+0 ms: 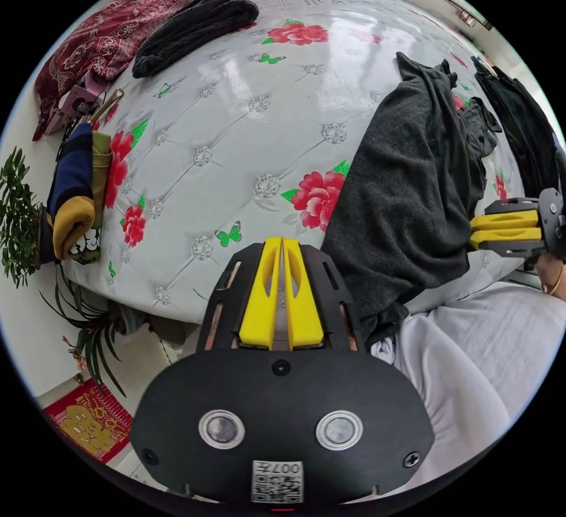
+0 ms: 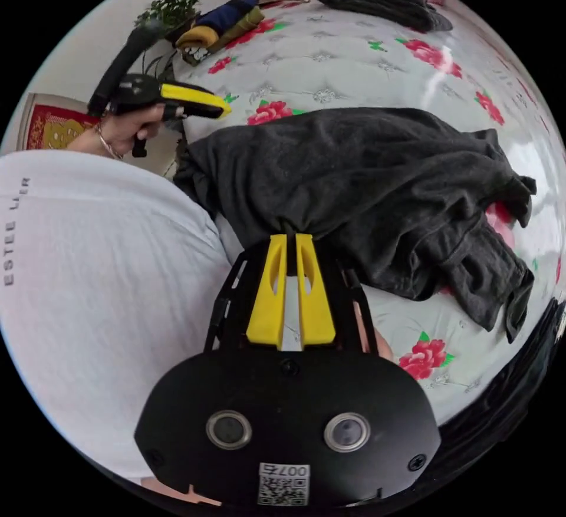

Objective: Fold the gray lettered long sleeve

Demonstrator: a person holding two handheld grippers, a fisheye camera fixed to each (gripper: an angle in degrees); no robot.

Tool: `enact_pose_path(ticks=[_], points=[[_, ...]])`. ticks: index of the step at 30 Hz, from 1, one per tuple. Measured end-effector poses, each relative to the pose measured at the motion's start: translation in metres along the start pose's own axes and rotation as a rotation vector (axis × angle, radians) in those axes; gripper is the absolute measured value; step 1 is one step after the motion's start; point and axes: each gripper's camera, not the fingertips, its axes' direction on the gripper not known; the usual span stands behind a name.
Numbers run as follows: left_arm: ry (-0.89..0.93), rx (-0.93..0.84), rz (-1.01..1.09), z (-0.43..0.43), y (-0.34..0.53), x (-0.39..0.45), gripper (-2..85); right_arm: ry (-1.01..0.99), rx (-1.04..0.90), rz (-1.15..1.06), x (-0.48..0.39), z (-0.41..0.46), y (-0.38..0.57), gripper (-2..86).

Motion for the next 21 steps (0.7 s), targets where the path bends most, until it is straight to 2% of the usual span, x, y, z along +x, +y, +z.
enact_pose_path(ticks=[4,9,13,18,21], points=[[0.03,0.011,0.025,-0.012,0.016,-0.01,4.2,-0.015,0.243,0.066,0.003,-0.077,0.022,0.4],[0.18,0.058,0.105,-0.032,0.058,-0.018,12.7,0.108,0.489,0.092,-0.016,-0.17,0.051,0.0],[0.264,0.119,0.185,-0.047,0.079,-0.01,15.8,0.176,0.563,0.096,-0.028,-0.193,0.053,0.0],[0.23,0.16,0.357,-0.074,0.086,0.026,18.0,0.221,0.612,0.137,-0.037,-0.218,0.039,0.0],[0.259,0.221,0.343,-0.102,0.101,0.022,18.1,0.256,0.659,0.127,-0.05,-0.237,0.043,-0.1]])
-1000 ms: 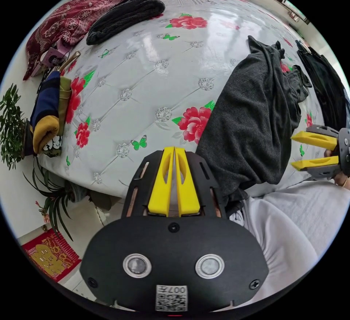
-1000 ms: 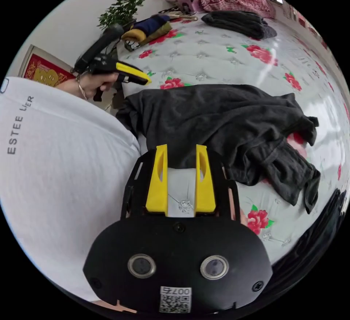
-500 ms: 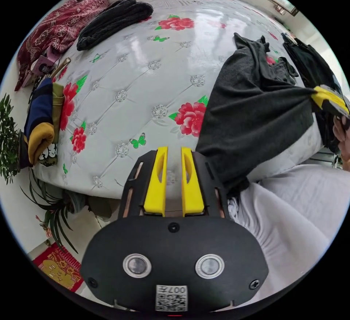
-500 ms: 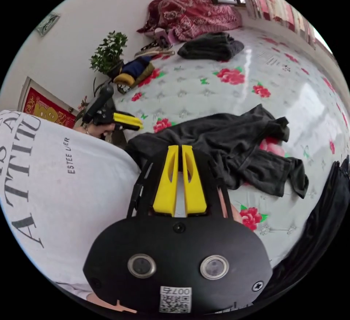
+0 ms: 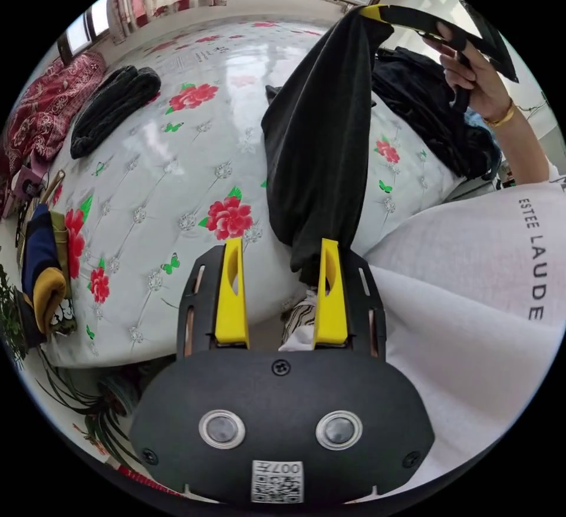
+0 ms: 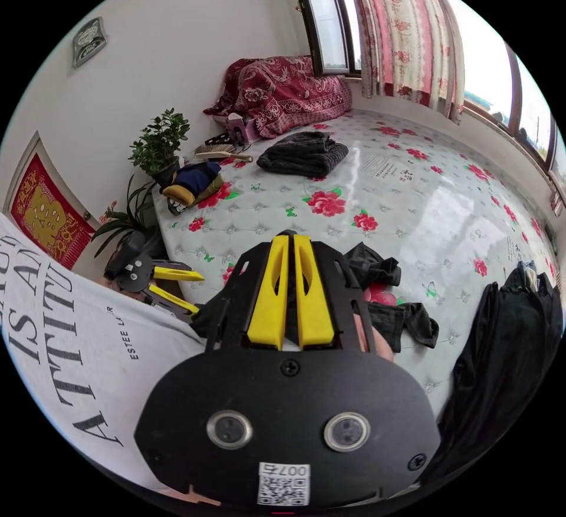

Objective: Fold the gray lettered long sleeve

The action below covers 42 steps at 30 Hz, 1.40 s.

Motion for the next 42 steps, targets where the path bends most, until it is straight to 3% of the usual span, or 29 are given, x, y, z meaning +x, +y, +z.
enact_pose_path(ticks=[4,8,12,14,18,22,28,31,35,39,41,42], points=[[0.022,0.048,0.0,-0.031,0.019,0.01,18.0,0.029,0.05,0.024,-0.001,-0.023,-0.003,-0.1],[0.002,-0.011,0.053,-0.001,0.0,0.041,17.3,0.036,0.1,0.066,-0.001,-0.042,-0.006,-0.1],[-0.065,-0.07,-0.02,0.055,-0.043,0.058,5.1,0.034,0.147,0.042,-0.016,-0.068,-0.01,-0.1],[-0.049,-0.044,-0.077,0.046,-0.054,0.046,4.3,0.054,0.169,0.014,-0.021,-0.091,-0.01,-0.1],[-0.06,0.234,-0.19,-0.067,-0.042,0.005,3.2,0.145,0.273,-0.029,-0.019,-0.177,0.001,-0.2],[0.011,0.611,-0.273,-0.233,-0.008,-0.022,2.3,0.165,0.426,-0.047,-0.018,-0.275,0.017,-0.2],[-0.139,1.052,-0.026,-0.438,0.037,0.059,2.4,0.261,0.702,-0.216,-0.071,-0.428,0.058,-0.2],[-0.213,1.131,0.086,-0.475,0.032,0.096,2.8,0.304,0.776,-0.254,-0.081,-0.473,0.073,-0.2],[-0.244,1.021,0.077,-0.447,-0.036,0.101,3.9,0.397,0.707,-0.192,-0.047,-0.463,0.067,-0.1],[-0.215,0.648,-0.084,-0.303,-0.165,0.043,9.3,0.391,0.417,0.029,0.064,-0.354,0.042,0.0],[-0.178,0.411,-0.28,-0.214,-0.186,-0.006,8.9,0.437,0.294,0.182,0.122,-0.296,0.052,0.2],[-0.172,0.398,-0.309,-0.199,-0.182,-0.014,8.7,0.459,0.212,0.257,0.151,-0.264,0.069,0.4]])
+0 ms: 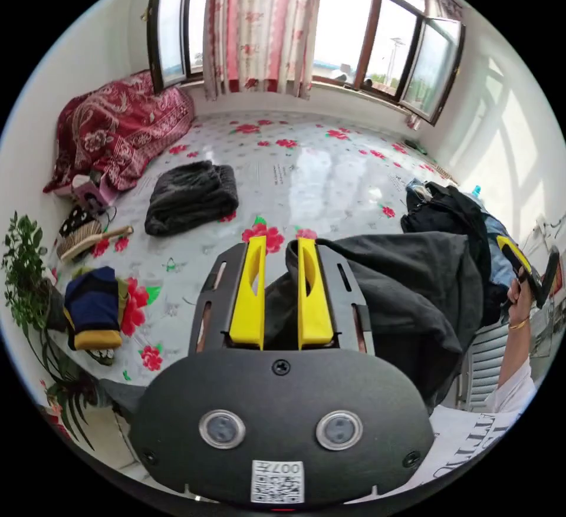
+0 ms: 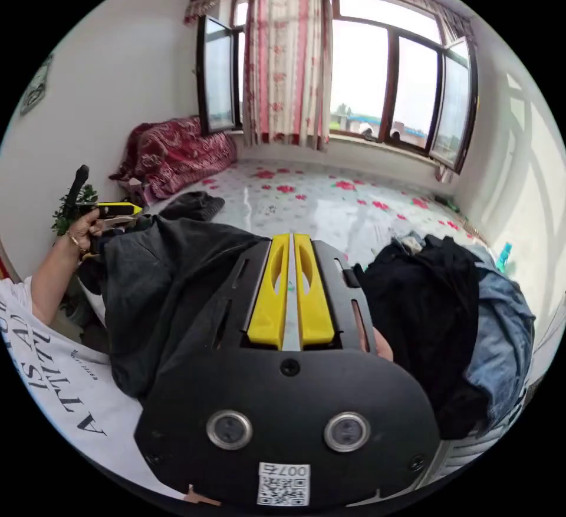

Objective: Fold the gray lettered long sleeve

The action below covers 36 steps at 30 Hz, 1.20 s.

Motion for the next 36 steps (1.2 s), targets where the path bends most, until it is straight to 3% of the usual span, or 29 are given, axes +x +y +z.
enact_pose_path(ticks=[7,15,21,23,28,32,36], points=[[-0.092,-0.224,-0.075,0.098,0.115,-0.049,8.6,-0.172,-0.197,0.088,0.024,0.1,0.097,2.8],[-0.121,-0.434,-0.086,0.189,0.15,-0.056,10.1,-0.395,-0.418,-0.174,-0.107,0.261,0.087,4.9],[-0.186,-0.61,-0.147,0.257,0.157,-0.083,10.0,-0.375,-0.632,-0.24,-0.173,0.391,0.091,3.6],[-0.154,-0.556,-0.162,0.258,0.153,-0.091,7.4,-0.377,-0.704,-0.245,-0.175,0.42,0.093,2.0],[-0.193,-0.537,-0.073,0.263,0.119,-0.106,0.7,-0.351,-0.483,-0.188,-0.108,0.388,0.01,0.1],[-0.193,-0.476,-0.059,0.268,0.068,-0.132,0.1,-0.2,-0.244,-0.078,0.015,0.329,-0.11,0.8],[-0.2,-0.482,-0.048,0.293,0.033,-0.135,0.1,-0.351,-0.301,-0.188,-0.007,0.346,-0.122,4.5]])
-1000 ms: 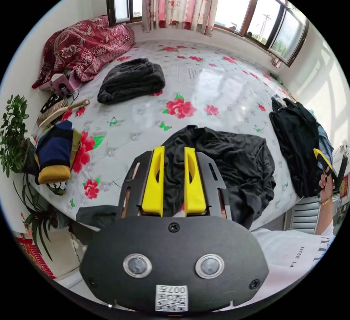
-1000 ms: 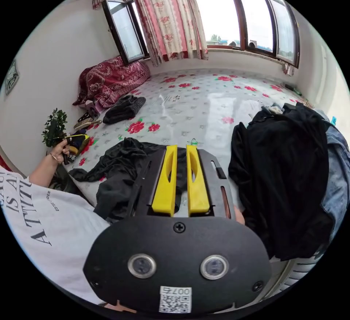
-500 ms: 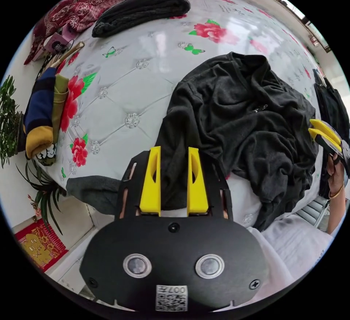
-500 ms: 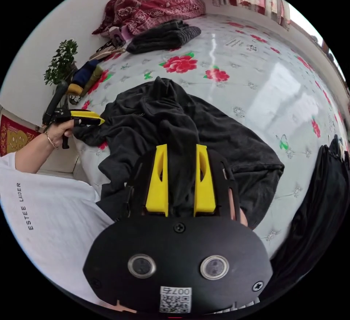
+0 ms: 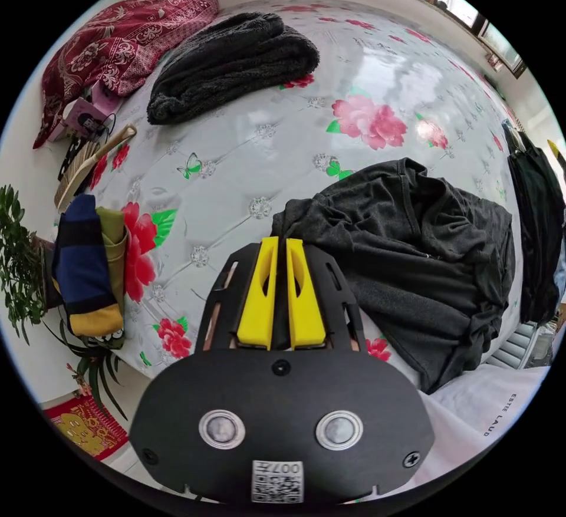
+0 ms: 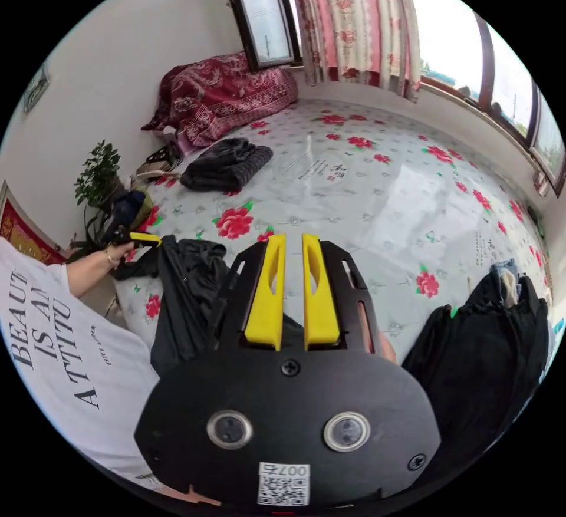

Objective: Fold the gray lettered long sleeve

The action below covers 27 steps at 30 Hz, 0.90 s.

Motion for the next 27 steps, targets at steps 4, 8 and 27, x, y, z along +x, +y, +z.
enact_pose_path(ticks=[4,8,27], points=[[-0.055,-0.035,0.0,0.019,0.009,0.021,0.2,-0.217,-0.222,-0.032,-0.07,0.114,0.059,7.5],[-0.112,-0.094,0.013,0.036,0.021,0.031,0.4,-0.228,-0.476,-0.046,-0.131,0.206,0.135,2.9],[-0.099,-0.079,-0.019,0.041,0.008,0.026,3.2,0.282,-0.085,0.39,0.153,0.002,0.074,0.5]])
